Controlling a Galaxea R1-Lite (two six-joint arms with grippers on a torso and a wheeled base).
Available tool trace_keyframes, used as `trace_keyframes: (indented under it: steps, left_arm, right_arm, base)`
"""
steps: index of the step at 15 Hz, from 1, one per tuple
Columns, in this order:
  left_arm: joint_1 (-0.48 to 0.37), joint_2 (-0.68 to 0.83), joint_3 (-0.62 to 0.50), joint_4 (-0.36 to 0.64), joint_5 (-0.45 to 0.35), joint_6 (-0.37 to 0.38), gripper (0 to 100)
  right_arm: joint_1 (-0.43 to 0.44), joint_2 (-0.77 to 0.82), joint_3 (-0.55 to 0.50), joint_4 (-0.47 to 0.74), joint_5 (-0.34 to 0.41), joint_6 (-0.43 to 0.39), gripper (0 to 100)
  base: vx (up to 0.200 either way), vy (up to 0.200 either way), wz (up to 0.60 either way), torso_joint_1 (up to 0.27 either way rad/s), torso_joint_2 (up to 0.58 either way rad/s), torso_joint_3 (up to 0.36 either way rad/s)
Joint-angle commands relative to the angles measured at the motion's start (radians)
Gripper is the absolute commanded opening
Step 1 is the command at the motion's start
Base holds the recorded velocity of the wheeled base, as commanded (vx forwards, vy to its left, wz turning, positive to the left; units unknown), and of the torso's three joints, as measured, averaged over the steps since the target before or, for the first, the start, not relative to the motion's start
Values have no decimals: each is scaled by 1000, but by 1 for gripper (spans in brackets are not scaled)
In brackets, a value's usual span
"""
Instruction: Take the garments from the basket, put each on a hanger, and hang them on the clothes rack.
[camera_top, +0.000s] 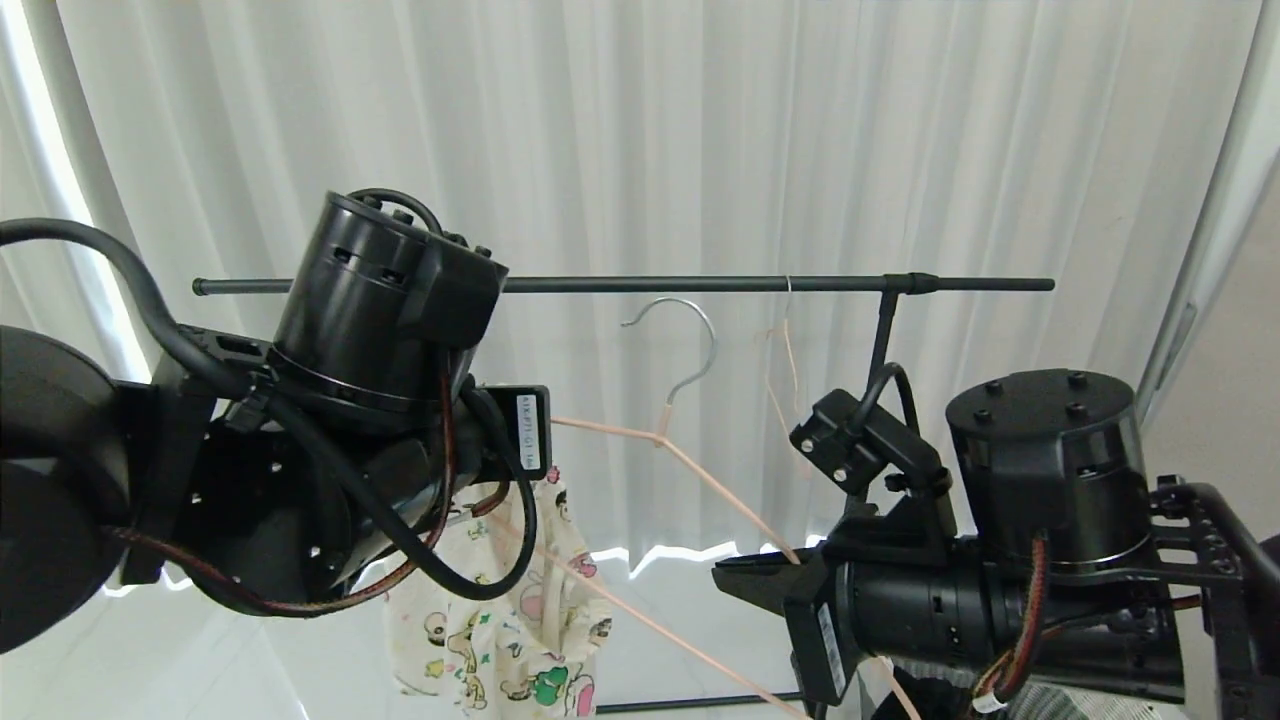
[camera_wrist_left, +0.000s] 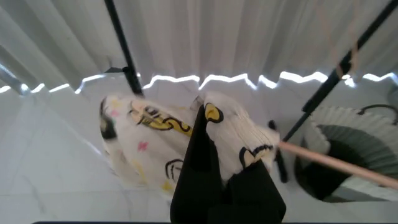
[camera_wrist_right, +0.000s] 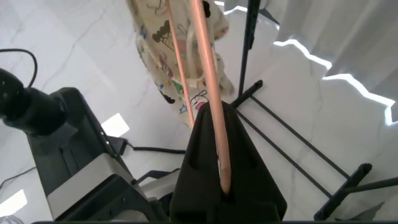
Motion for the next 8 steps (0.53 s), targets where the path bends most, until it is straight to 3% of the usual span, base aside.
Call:
trace_keyframes:
  steps: [1,4,8]
  left_arm:
    - [-78,2,-34,1,-8,-26,0]
    - [-145,13,-72,-24,-37,-55,0]
    - [-167,18,-47,-44,-39,-57,0]
  right_arm:
    - [12,45,-37,-4,-6,0,0]
    - [42,88,-81,-4,-46,15,0]
    - [62,115,-107,-5,-104,36,0]
  base:
    - [0,0,0,0,0,0]
    - [0,0,0,0,0,0]
    - [0,0,0,0,0,0]
